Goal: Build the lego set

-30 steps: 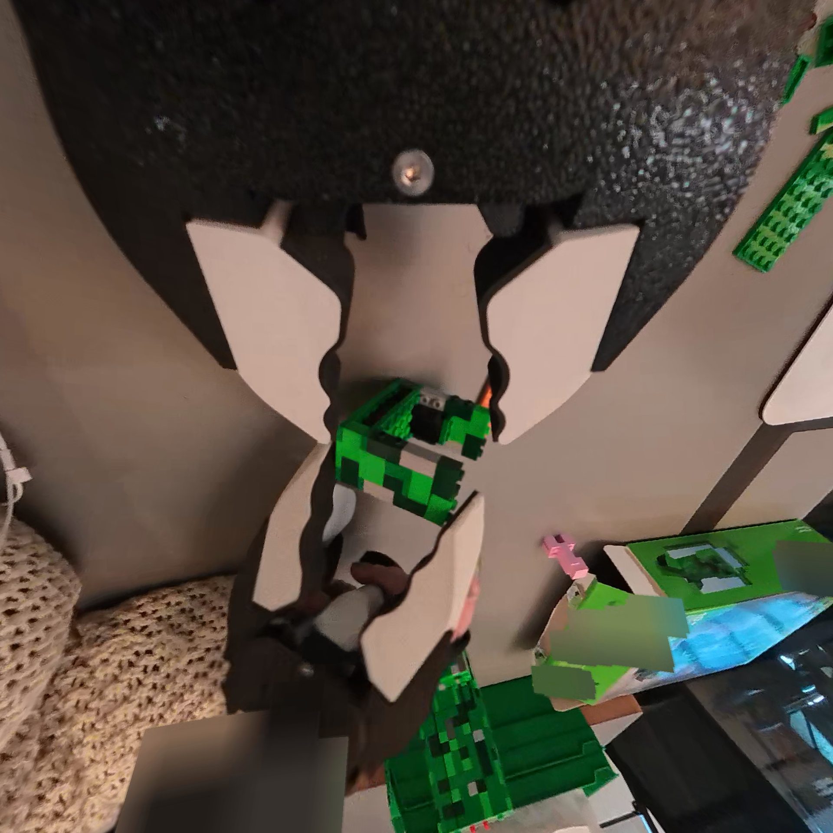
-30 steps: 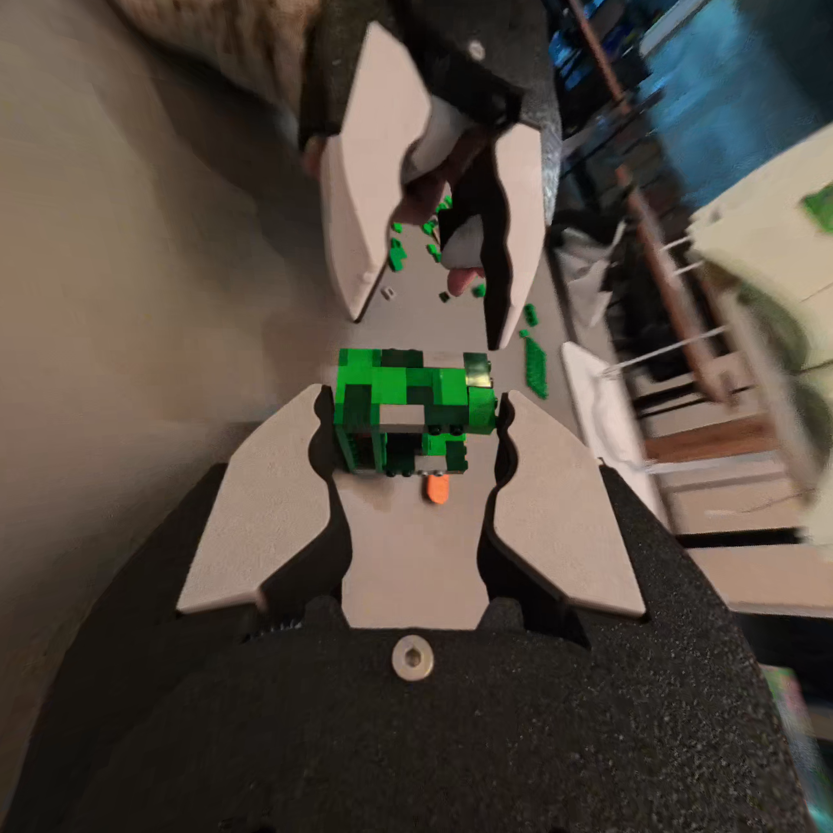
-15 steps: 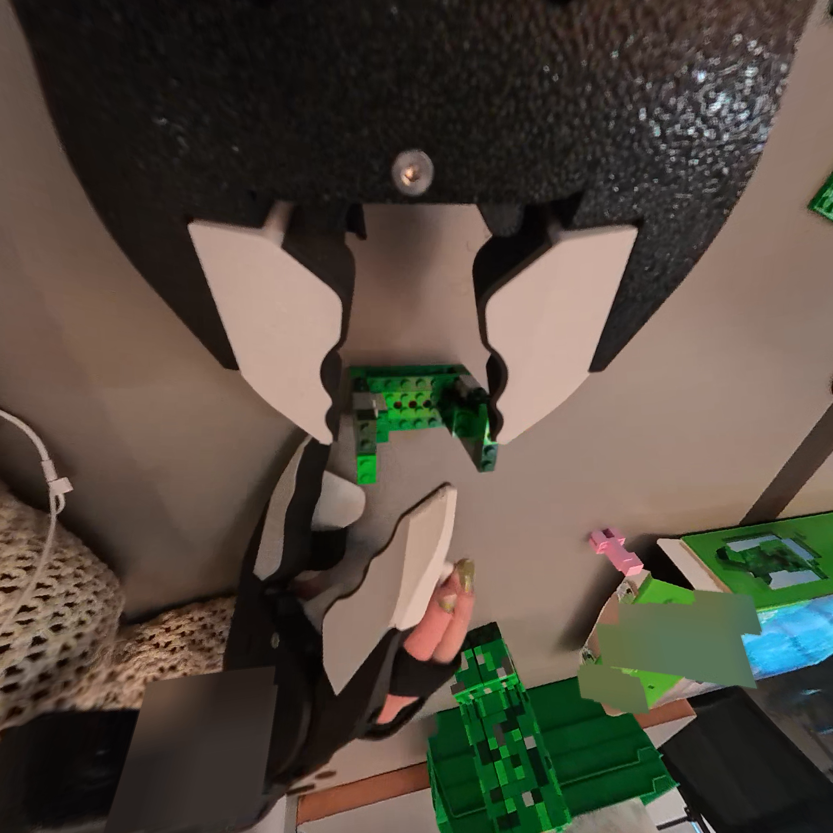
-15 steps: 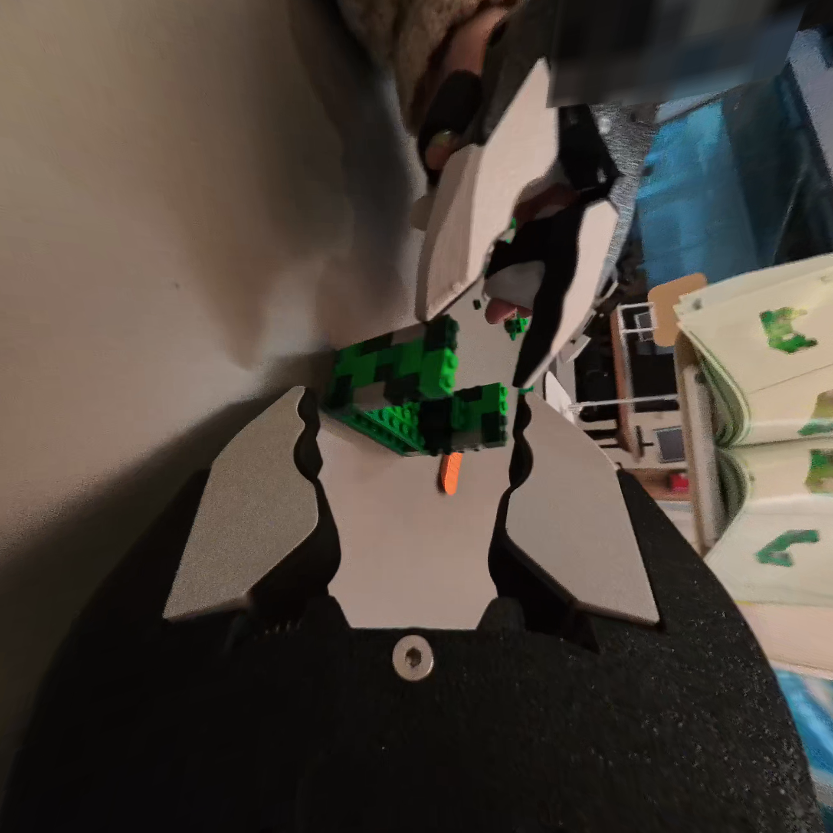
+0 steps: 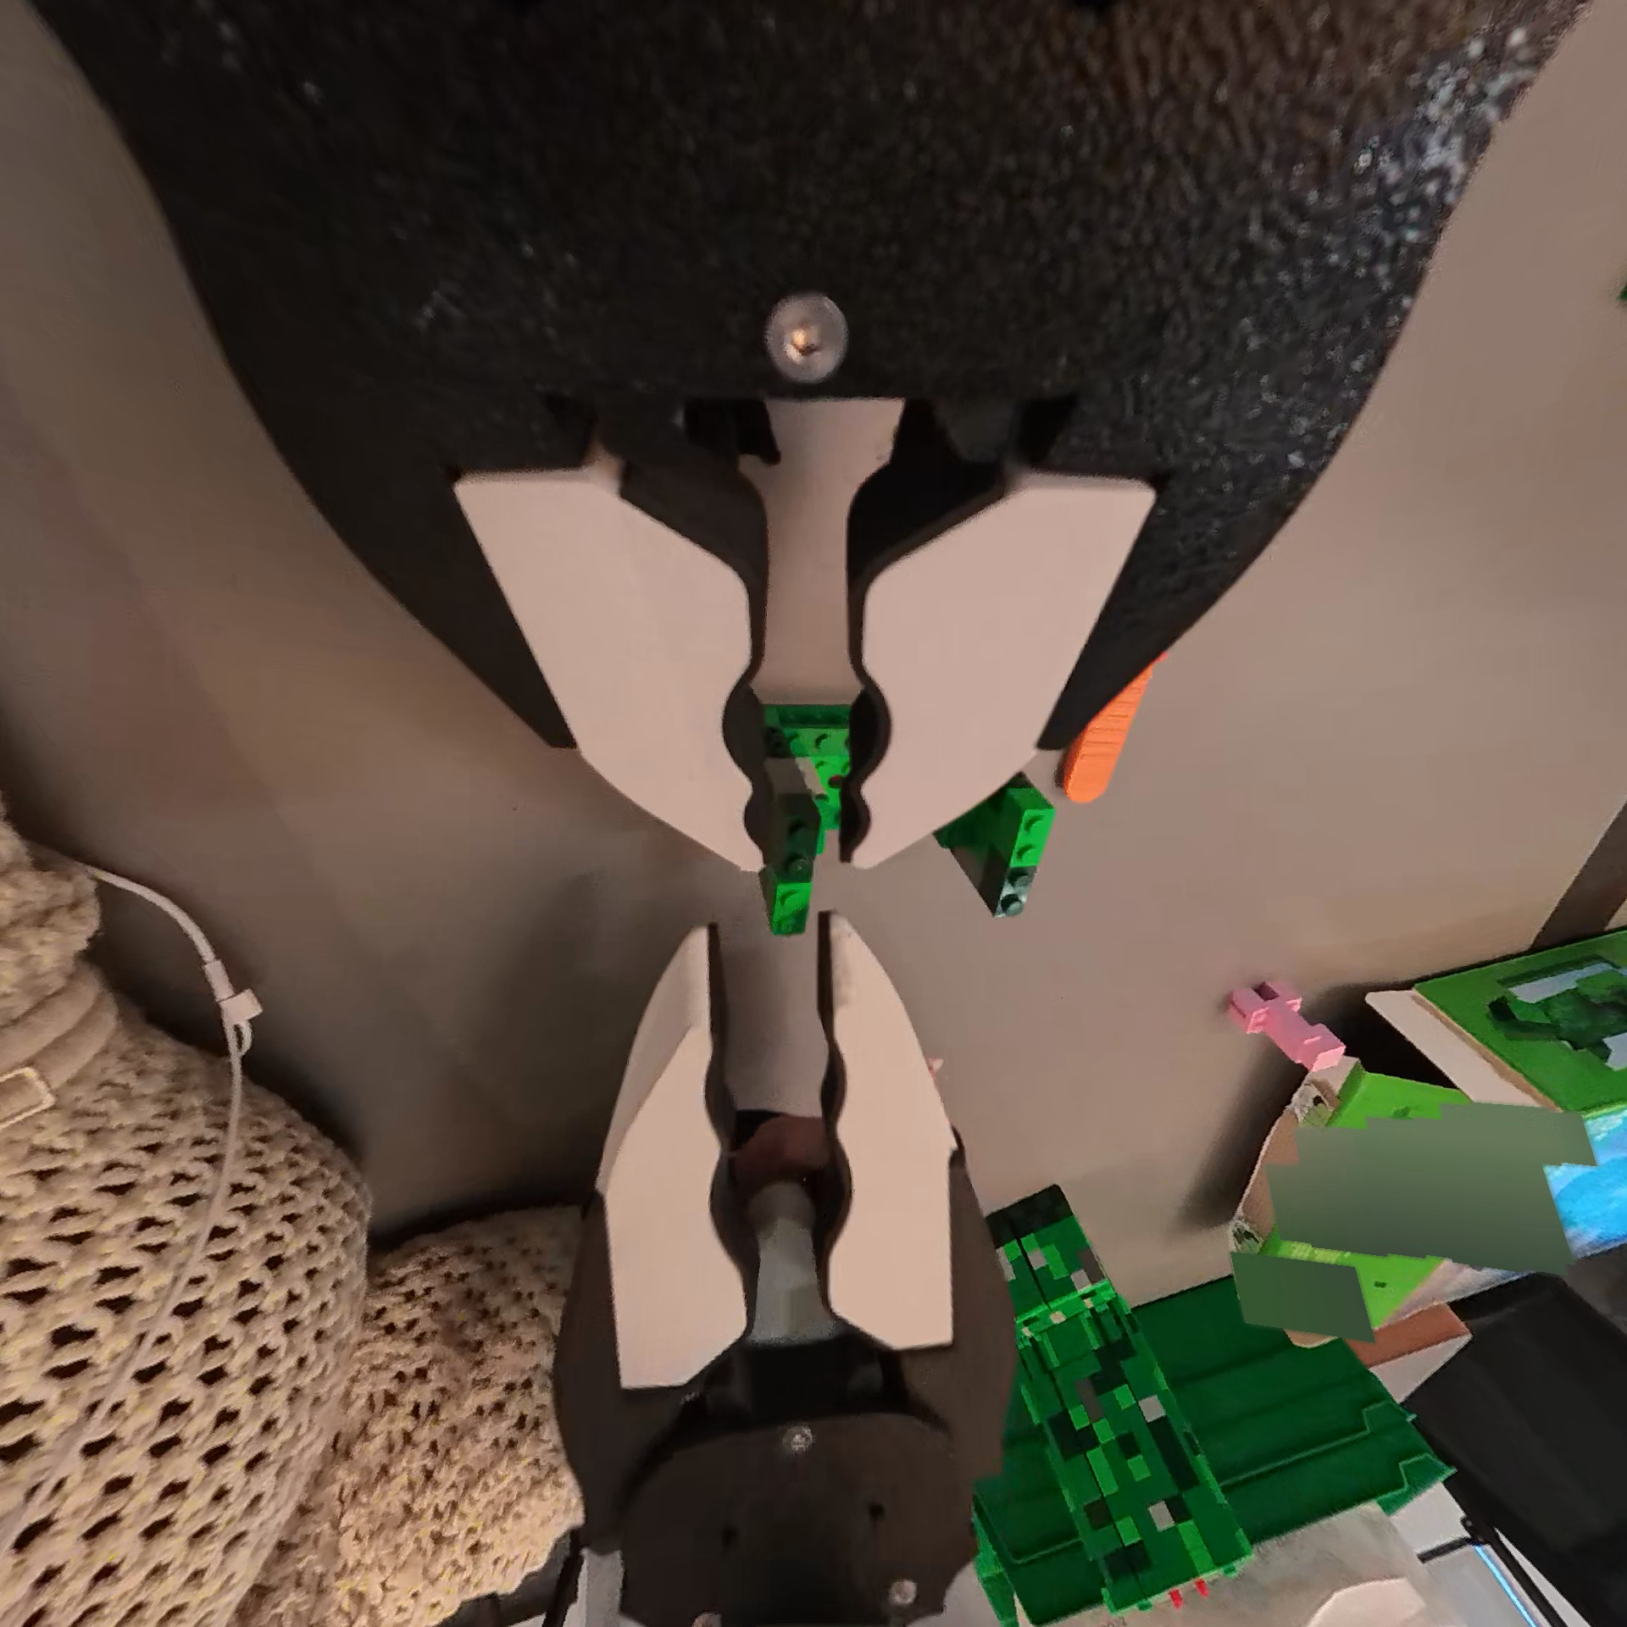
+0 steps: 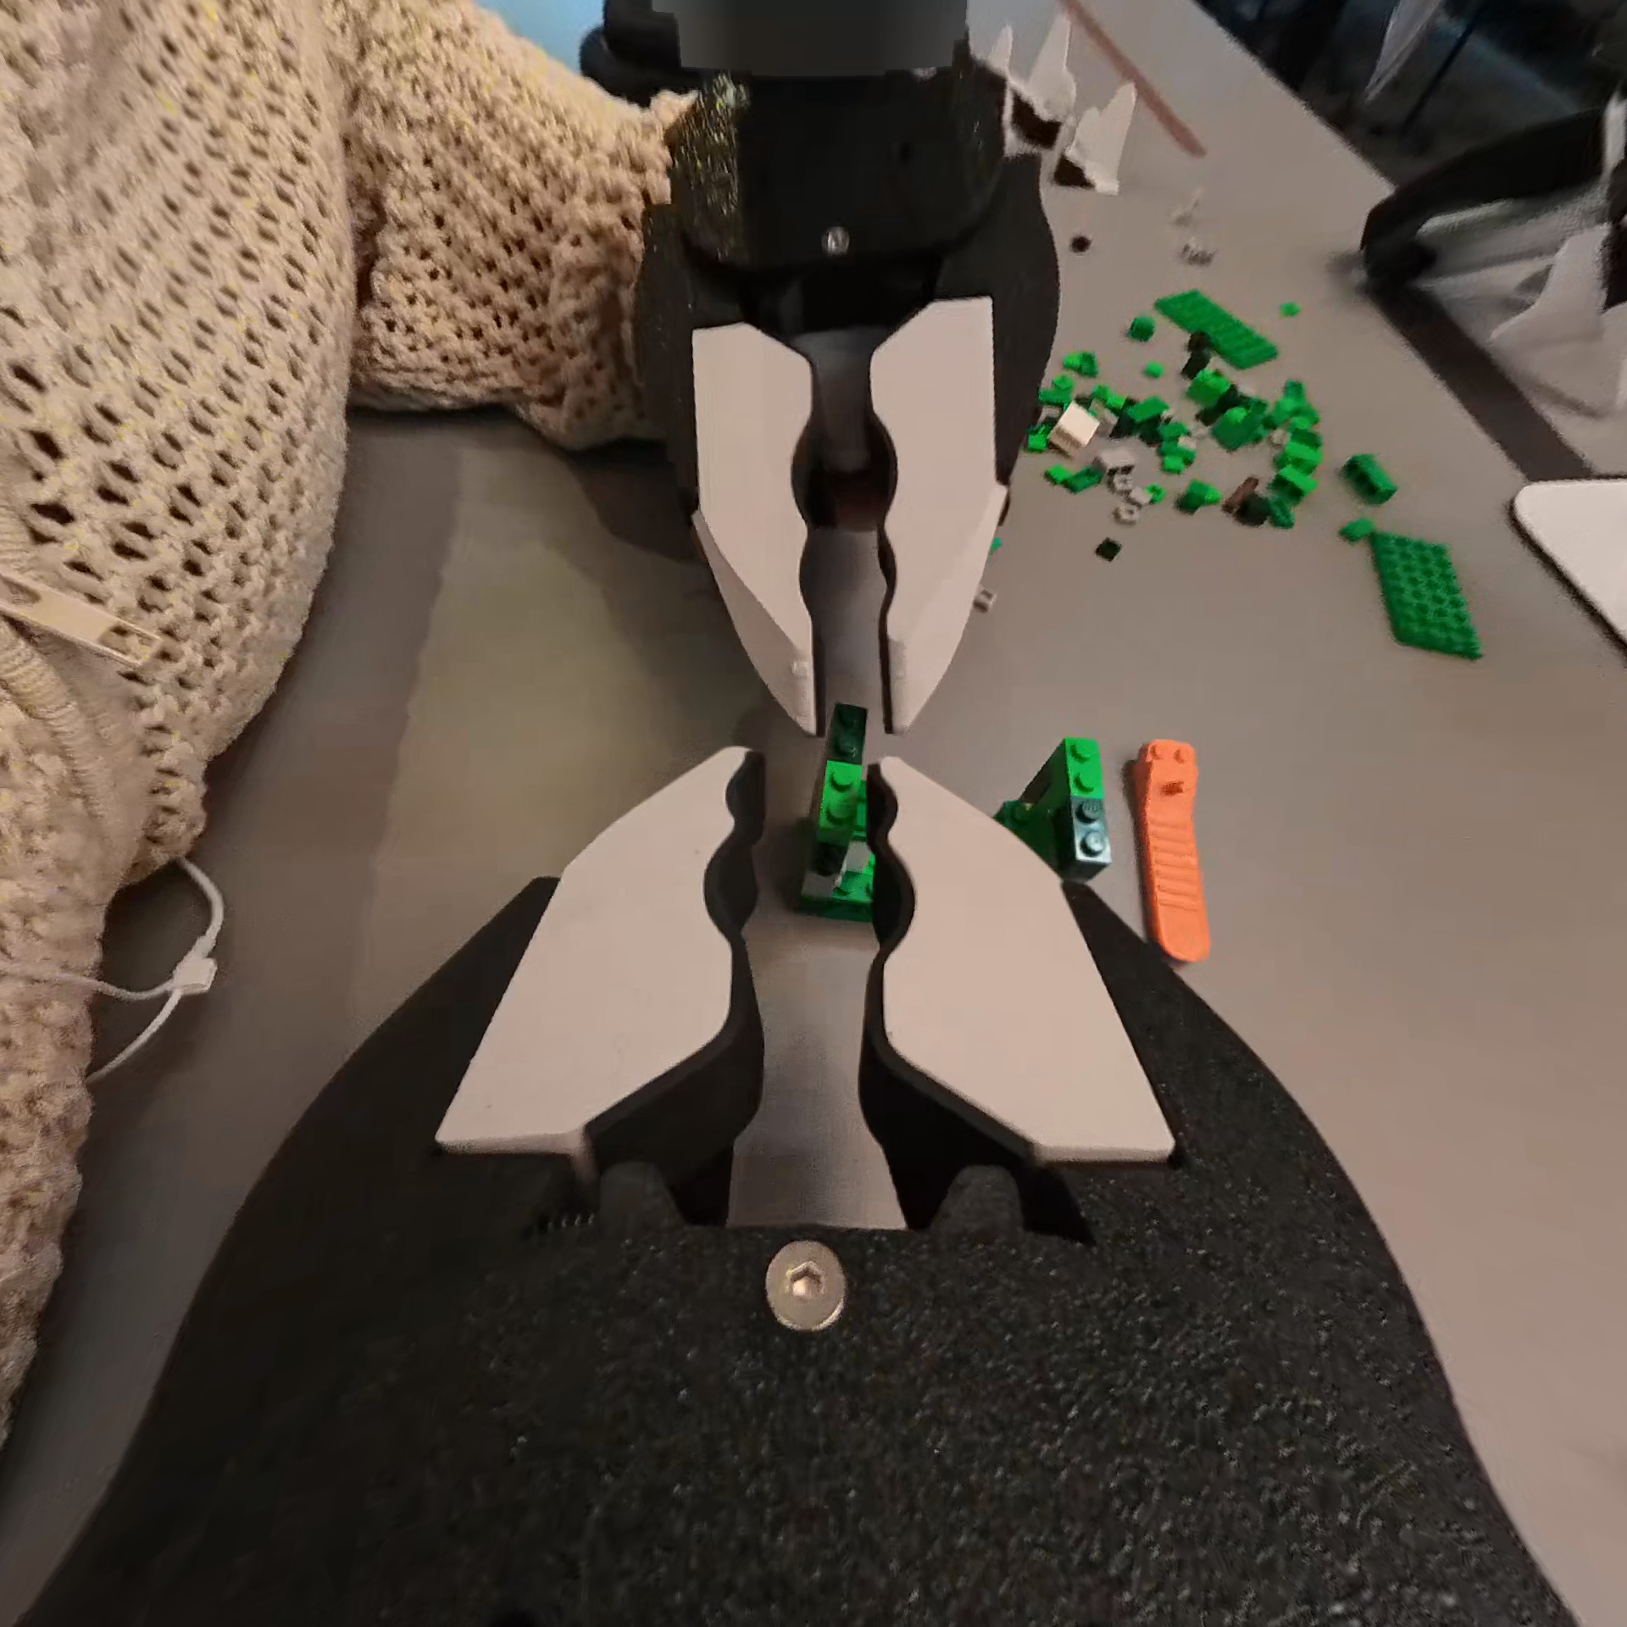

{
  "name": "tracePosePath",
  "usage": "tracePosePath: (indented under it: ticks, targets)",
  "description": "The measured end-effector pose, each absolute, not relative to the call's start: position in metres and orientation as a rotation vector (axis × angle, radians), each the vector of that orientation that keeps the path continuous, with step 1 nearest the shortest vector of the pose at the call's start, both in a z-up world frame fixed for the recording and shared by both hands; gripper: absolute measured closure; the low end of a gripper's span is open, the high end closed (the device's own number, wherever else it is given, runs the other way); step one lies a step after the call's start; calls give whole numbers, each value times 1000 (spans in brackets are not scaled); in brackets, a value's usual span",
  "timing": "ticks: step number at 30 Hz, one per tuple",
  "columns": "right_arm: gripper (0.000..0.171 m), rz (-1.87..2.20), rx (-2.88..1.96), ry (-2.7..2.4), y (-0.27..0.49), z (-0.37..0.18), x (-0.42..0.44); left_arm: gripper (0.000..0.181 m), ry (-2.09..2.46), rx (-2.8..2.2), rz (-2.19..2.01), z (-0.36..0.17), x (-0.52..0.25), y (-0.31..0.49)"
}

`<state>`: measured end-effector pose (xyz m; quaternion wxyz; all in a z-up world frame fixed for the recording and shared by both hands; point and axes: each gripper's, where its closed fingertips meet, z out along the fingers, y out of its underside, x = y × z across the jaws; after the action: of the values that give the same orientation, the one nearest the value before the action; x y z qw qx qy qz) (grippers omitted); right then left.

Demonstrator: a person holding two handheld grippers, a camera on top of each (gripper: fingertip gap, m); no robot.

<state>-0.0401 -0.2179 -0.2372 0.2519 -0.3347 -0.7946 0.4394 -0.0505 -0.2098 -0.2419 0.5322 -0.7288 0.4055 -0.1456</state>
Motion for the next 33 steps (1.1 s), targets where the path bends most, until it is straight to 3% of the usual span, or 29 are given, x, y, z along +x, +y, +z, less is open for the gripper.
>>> tracePosePath:
  ticks: [9,29,32,33]
  targets:
    - [164,1117,-946,-2201,-212,-244,-44,173,991,-1740,-324,-244,-49,-209]
    - [164,840,-985,-2555,-212,-247,-43,174,976,-1764,-342,-244,-48,-208]
    - [160,914,-960,-2481,-211,-243,-43,174,979,-1756,-327,-244,-49,-208]
    - [148,1004,-973,-2435,-212,-237,-42,174,985,-1751,-322,-243,-51,-209]
